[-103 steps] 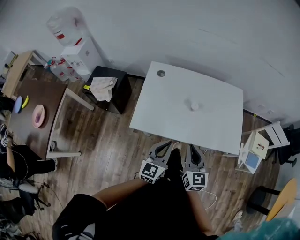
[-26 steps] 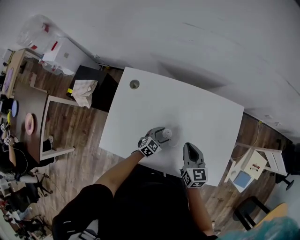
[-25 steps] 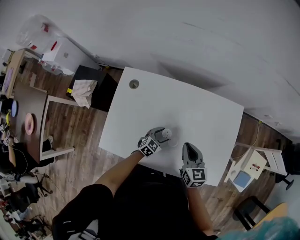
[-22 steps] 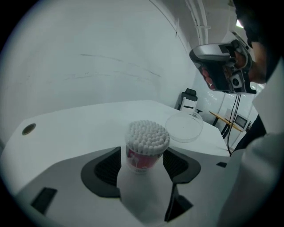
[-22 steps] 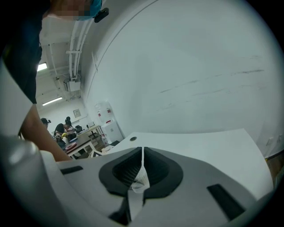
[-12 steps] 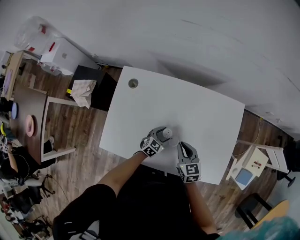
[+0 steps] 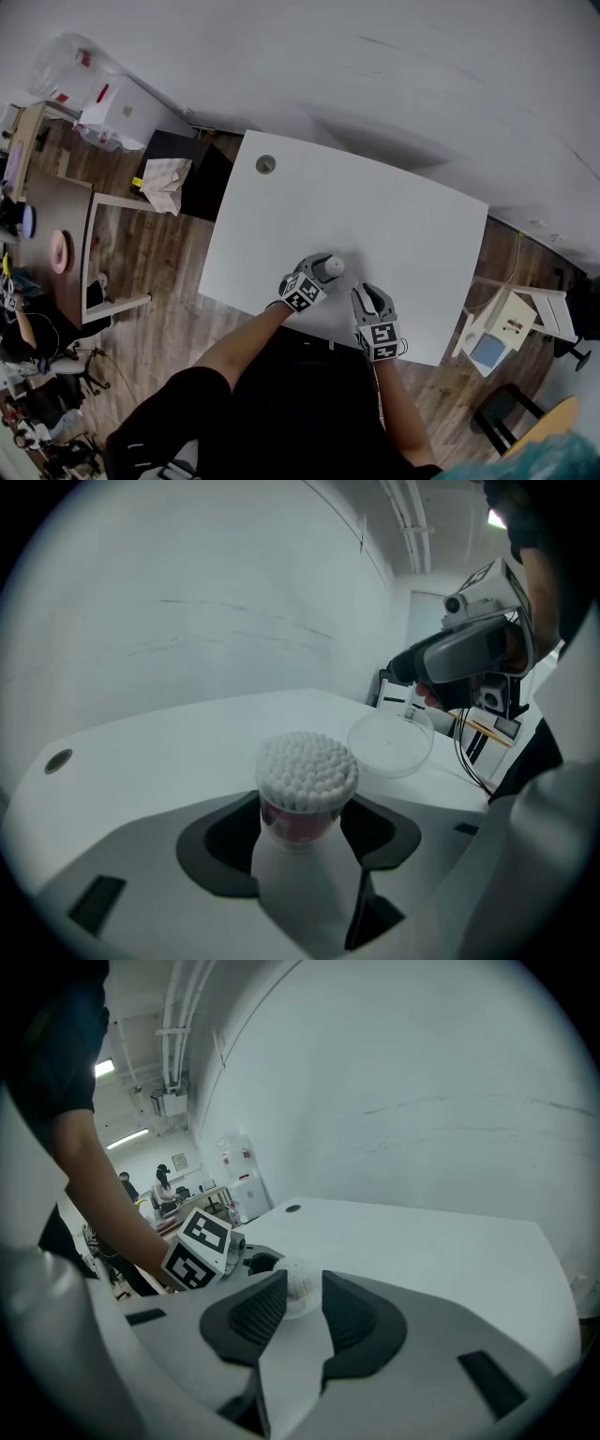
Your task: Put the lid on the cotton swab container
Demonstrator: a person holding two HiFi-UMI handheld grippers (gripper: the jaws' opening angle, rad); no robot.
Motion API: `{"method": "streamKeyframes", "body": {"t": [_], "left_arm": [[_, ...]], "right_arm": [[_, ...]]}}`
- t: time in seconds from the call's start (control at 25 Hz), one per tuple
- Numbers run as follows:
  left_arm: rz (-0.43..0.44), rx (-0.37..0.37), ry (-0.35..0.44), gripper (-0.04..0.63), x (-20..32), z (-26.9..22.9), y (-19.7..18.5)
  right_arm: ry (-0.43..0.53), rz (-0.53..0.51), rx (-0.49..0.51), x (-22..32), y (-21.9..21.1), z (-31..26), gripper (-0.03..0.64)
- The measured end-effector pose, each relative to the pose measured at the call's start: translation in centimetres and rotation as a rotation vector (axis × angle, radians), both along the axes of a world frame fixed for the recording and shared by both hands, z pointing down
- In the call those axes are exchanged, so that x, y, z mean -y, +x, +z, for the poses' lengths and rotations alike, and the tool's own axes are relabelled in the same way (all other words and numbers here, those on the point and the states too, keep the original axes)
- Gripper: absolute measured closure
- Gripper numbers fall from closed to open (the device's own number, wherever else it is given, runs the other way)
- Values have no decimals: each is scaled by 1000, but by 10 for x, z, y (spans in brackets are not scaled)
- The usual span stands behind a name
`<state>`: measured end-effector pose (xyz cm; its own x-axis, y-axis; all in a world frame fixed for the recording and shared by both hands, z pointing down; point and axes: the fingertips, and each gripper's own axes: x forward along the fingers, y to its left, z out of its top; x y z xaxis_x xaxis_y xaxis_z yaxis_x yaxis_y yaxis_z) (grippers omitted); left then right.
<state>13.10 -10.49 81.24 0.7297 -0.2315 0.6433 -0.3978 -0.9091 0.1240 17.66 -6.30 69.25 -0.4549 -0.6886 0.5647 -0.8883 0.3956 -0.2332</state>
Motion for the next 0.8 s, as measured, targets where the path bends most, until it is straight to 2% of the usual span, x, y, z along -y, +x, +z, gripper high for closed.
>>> {"method": "streamKeyframes", "body": {"t": [0.04, 0.08, 0.16, 0.32, 0.56, 0.8], "left_arm": [[-4, 0, -3, 322, -1, 0, -1], [-8, -1, -5, 324, -1, 0, -2], [-21, -3, -11, 322, -2, 0, -4], [-65, 2, -31, 322, -5, 2, -11], [-79, 25, -23, 324, -8, 2, -17], [-117, 33, -15, 324, -14, 2, -20]], "right_arm": [[-8, -6, 6, -2, -2, 3, 499], [-15, -13, 7, -4, -3, 6, 495], [-36, -16, 13, -7, -5, 13, 495], [-109, 50, 99, -13, -2, 26, 495], [-149, 104, 214, -7, -3, 28, 495], [-239, 163, 298, -8, -3, 35, 495]]}}
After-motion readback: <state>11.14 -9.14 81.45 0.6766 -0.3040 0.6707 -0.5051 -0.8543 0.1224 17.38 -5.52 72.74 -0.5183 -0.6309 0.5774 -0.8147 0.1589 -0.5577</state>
